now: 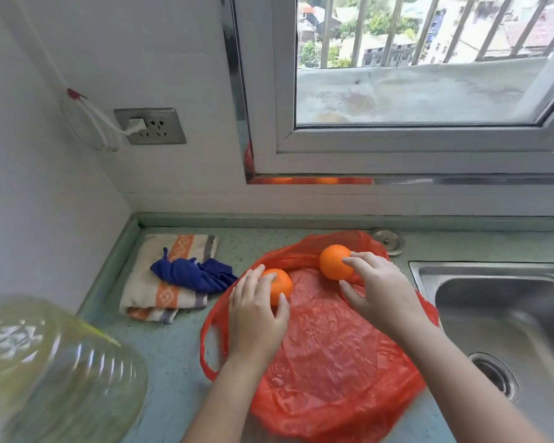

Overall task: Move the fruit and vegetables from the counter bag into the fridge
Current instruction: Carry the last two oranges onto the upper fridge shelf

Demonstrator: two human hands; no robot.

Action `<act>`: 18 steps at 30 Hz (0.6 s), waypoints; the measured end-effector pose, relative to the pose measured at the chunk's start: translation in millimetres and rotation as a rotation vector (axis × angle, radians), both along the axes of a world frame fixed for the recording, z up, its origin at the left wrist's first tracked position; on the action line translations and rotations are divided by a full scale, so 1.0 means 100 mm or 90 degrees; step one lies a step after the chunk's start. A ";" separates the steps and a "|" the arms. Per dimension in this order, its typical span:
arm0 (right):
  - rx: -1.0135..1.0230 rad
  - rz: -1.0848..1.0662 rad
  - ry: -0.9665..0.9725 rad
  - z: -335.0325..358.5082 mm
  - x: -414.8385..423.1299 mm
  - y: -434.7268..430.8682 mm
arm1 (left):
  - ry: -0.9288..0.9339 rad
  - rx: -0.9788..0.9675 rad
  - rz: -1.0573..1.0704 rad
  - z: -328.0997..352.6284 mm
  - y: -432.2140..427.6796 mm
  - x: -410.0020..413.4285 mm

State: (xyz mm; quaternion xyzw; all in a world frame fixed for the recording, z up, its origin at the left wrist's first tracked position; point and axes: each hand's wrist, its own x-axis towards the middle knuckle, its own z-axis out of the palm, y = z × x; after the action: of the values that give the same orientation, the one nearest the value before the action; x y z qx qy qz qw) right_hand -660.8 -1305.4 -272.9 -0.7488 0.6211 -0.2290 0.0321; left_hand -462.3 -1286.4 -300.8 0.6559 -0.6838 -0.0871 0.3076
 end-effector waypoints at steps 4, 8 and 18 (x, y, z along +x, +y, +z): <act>0.045 -0.028 -0.005 -0.20 -0.06 -0.31 | 0.015 0.056 0.001 -0.17 -0.26 -0.04; 0.099 -0.038 -0.013 -0.42 -0.09 -0.55 | 0.004 0.083 0.002 -0.34 -0.44 -0.09; 0.081 -0.025 -0.033 -0.80 0.02 -0.96 | -0.015 0.146 0.008 -0.61 -0.65 -0.13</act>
State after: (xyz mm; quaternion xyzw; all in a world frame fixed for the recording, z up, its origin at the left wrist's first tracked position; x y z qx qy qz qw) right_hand -658.5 -1401.8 -353.3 -0.7268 0.6478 -0.2091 0.0912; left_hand -475.0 -1351.0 -362.2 0.6917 -0.6692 -0.1550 0.2229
